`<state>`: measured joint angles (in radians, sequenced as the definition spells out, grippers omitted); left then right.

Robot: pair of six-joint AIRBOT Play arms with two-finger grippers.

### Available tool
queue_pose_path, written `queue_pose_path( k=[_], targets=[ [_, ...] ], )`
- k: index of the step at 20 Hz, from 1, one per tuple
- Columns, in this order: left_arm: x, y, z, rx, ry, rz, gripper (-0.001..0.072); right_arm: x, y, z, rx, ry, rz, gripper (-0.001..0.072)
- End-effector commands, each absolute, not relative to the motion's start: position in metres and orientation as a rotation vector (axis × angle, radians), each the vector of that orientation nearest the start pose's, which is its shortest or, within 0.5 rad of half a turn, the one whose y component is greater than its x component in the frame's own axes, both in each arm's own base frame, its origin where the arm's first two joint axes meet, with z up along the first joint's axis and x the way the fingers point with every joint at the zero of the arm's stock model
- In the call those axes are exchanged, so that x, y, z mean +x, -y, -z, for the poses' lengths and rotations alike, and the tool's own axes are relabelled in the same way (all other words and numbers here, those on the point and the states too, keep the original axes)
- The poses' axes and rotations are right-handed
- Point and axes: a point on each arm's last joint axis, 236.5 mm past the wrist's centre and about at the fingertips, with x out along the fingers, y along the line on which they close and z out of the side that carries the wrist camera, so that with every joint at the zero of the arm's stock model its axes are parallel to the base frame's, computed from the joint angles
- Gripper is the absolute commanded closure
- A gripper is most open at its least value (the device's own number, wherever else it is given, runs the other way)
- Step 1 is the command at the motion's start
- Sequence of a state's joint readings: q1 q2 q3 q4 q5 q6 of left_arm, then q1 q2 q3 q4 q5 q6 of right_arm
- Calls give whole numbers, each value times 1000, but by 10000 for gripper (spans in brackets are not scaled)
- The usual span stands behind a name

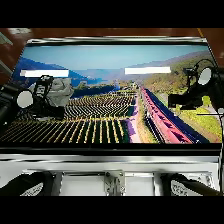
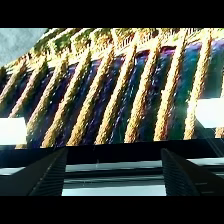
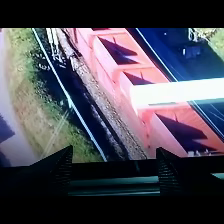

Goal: Fold the shirts.

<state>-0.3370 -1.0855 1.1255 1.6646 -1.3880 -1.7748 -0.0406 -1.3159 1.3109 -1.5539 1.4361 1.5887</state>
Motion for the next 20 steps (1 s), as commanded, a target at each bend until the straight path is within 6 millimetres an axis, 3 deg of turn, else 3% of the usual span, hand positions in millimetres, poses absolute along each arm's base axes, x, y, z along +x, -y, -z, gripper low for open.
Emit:
queue_pose_path(
  k=[1, 15, 17, 20],
  targets=[
    [305, 84, -51, 129, -1327, 82, 2, 356, 11, -32, 58, -1441, 34, 88],
    [305, 84, -51, 128, -1327, 82, 2, 360, 9, -32, 63, -1423, 32, 88],
    [323, 89, -53, 114, -1257, 96, 2, 364, 9, -33, 64, -1407, 31, 88],
    [326, 90, -48, 114, -1259, 97, 2, 361, 9, -32, 64, -1421, 29, 88]
  ],
)
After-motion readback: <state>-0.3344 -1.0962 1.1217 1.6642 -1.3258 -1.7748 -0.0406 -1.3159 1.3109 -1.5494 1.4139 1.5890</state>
